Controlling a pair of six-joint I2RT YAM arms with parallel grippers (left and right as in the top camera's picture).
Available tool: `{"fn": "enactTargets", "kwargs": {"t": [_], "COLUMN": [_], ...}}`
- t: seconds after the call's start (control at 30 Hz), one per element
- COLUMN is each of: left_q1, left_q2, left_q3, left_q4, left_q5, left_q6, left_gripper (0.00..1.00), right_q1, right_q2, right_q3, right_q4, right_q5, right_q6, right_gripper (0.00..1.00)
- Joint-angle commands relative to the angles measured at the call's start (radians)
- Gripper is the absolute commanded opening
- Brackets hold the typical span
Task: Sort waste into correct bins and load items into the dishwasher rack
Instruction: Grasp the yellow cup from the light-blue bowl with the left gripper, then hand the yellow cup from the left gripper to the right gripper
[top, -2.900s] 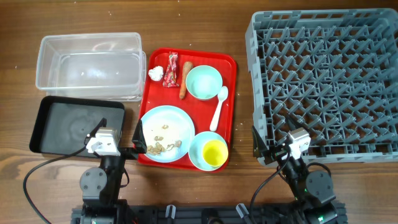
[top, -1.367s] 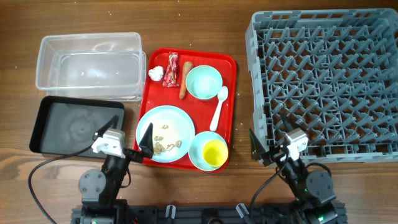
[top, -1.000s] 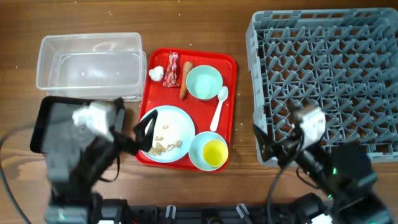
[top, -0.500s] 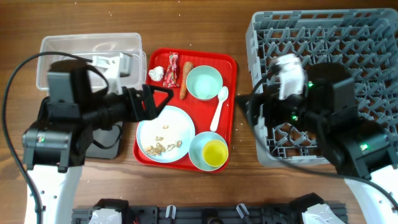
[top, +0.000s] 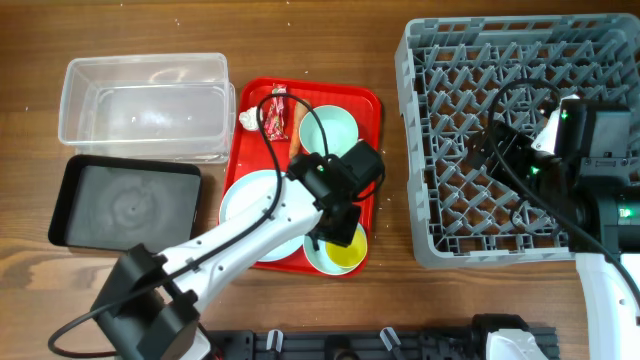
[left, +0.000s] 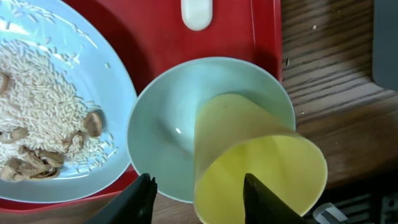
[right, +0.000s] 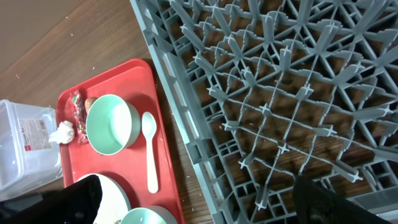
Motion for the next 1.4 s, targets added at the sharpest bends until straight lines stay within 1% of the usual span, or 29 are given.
{"fn": "enactTargets", "kwargs": {"t": [0.0, 0.1, 0.13, 0.17, 0.3, 0.33, 0.4, 0.47, 0.5, 0.53, 0.6, 0.77, 0.87, 0.93, 0.97, 1.0, 1.07, 1.1, 1.13, 1.17, 1.2, 1.23, 1.27, 1.33, 1.37], "left_q1": [-0.009, -0.009, -0.013, -0.022, -0.048, -0.048, -0.047, -0.047, -0.047, -0.047, -0.047, -0.041, -0.001, 0.068, 0.124, 0.182, 0.353, 0.433, 0.523, 0.621, 0.695, 0.776, 0.807, 0.819, 0.819], "left_q2": [0.022, 0.022, 0.022, 0.022, 0.022, 0.022, 0.022, 0.022, 0.022, 0.022, 0.022, -0.003, -0.055, -0.118, -0.159, -0.193, -0.270, -0.297, -0.317, -0.328, -0.328, -0.323, -0.322, -0.322, -0.322], "left_q3": [-0.004, -0.007, -0.008, -0.008, -0.021, -0.041, -0.073, -0.105, -0.113, -0.113, -0.113, -0.091, -0.008, 0.076, 0.124, 0.156, 0.185, 0.185, 0.185, 0.186, 0.185, 0.185, 0.185, 0.185, 0.185], "left_q4": [0.011, 0.013, 0.012, 0.009, 0.009, 0.013, 0.028, 0.050, 0.063, 0.071, 0.078, 0.040, -0.033, -0.078, -0.084, -0.073, 0.001, 0.033, 0.057, 0.062, 0.046, 0.018, 0.017, 0.018, 0.018], "left_q5": [-0.021, 0.000, 0.039, 0.039, 0.018, -0.011, -0.024, -0.024, -0.024, -0.024, -0.024, -0.024, -0.024, -0.020, 0.019, 0.096, 0.404, 0.543, 0.696, 0.883, 1.016, 1.202, 1.303, 1.387, 1.413], "left_q6": [0.002, 0.005, 0.024, 0.024, 0.024, 0.024, 0.024, 0.023, 0.023, 0.023, 0.006, -0.007, -0.007, -0.007, -0.007, -0.006, 0.002, 0.002, 0.002, 0.043, 0.080, 0.137, 0.167, 0.194, 0.210], "left_gripper": [0.46, 0.44, 0.40, 0.39, 0.39, 0.39, 0.39, 0.36, 0.31, 0.21, 0.04, 0.04, 0.04, 0.04, 0.04, 0.04, 0.04, 0.04, 0.04, 0.04, 0.04, 0.04, 0.04, 0.04, 0.04], "right_q1": [-0.003, -0.003, -0.003, -0.003, -0.003, -0.003, -0.003, -0.003, -0.003, -0.003, -0.003, -0.003, -0.003, -0.003, -0.003, -0.003, -0.003, -0.003, -0.003, -0.003, -0.003, -0.003, -0.003, -0.003, -0.003], "right_q2": [0.008, 0.035, 0.045, 0.058, 0.098, 0.098, 0.098, 0.098, 0.098, 0.098, 0.098, 0.098, 0.098, 0.098, 0.098, 0.098, 0.098, 0.098, 0.098, 0.098, 0.098, 0.098, 0.098, 0.098, 0.098], "right_q3": [0.016, 0.015, 0.015, 0.015, 0.015, 0.015, 0.015, 0.015, 0.015, 0.015, 0.015, 0.015, 0.015, 0.015, 0.015, 0.015, 0.015, 0.015, 0.015, 0.015, 0.015, 0.015, 0.015, 0.015, 0.015], "right_q4": [-0.003, -0.021, -0.029, -0.035, -0.065, -0.065, -0.067, -0.072, -0.073, -0.072, -0.072, -0.073, -0.073, -0.074, -0.077, -0.079, -0.087, -0.082, -0.058, -0.024, 0.021, 0.109, 0.182, 0.284, 0.343], "right_q5": [0.013, 0.014, 0.014, 0.013, 0.010, 0.010, 0.010, 0.010, 0.010, 0.010, 0.010, 0.010, 0.010, 0.010, 0.010, 0.010, 0.000, -0.035, -0.136, -0.256, -0.415, -0.715, -0.969, -1.242, -1.350], "right_q6": [0.003, 0.003, 0.003, 0.004, 0.003, 0.003, 0.003, 0.003, 0.003, 0.003, 0.003, 0.003, 0.003, 0.003, 0.003, 0.003, -0.003, -0.034, -0.100, -0.163, -0.240, -0.361, -0.452, -0.518, -0.522], "right_gripper": [1.00, 1.00, 1.00, 1.00, 1.00, 1.00, 1.00, 1.00, 1.00, 1.00, 1.00, 1.00, 1.00, 1.00, 1.00, 1.00, 1.00, 1.00, 1.00, 0.99, 0.96, 0.88, 0.85, 0.83, 0.83]}}
